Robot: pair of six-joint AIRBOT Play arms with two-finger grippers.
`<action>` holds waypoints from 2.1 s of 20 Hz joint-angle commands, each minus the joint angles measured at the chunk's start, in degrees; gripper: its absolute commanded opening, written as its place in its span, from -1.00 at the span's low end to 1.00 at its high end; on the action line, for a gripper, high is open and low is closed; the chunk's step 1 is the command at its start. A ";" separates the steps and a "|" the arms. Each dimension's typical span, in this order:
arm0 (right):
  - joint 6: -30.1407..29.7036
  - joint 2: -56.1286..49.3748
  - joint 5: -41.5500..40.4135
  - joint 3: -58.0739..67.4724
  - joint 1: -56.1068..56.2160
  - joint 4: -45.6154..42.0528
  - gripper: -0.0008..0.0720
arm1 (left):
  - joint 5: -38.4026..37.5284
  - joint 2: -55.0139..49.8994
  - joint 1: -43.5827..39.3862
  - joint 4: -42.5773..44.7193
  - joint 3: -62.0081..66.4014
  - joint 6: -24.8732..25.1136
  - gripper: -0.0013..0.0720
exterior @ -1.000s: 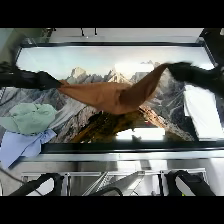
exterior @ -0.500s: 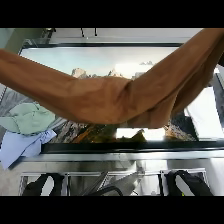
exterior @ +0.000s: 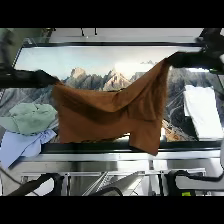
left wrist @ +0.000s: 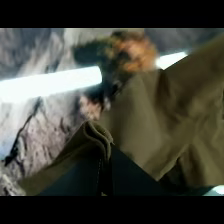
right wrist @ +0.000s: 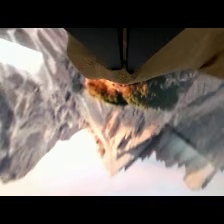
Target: Fold the shirts.
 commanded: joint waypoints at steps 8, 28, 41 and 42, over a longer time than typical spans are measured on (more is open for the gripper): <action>3.17 -16.13 0.96 -0.35 -4.94 -0.50 -0.15 | -5.51 -26.62 2.64 3.08 14.80 -5.29 0.95; 3.50 -12.83 23.26 -1.40 -24.30 -4.33 0.19 | 4.26 -12.00 7.63 7.28 -32.04 8.55 0.60; -1.70 -13.57 18.18 -18.49 -20.44 -1.22 0.20 | 2.75 -5.86 9.77 6.97 -32.02 9.70 -0.93; -1.68 -14.27 17.57 -18.67 -18.99 -1.29 0.19 | 2.75 -4.90 10.40 6.95 -32.02 9.70 -0.93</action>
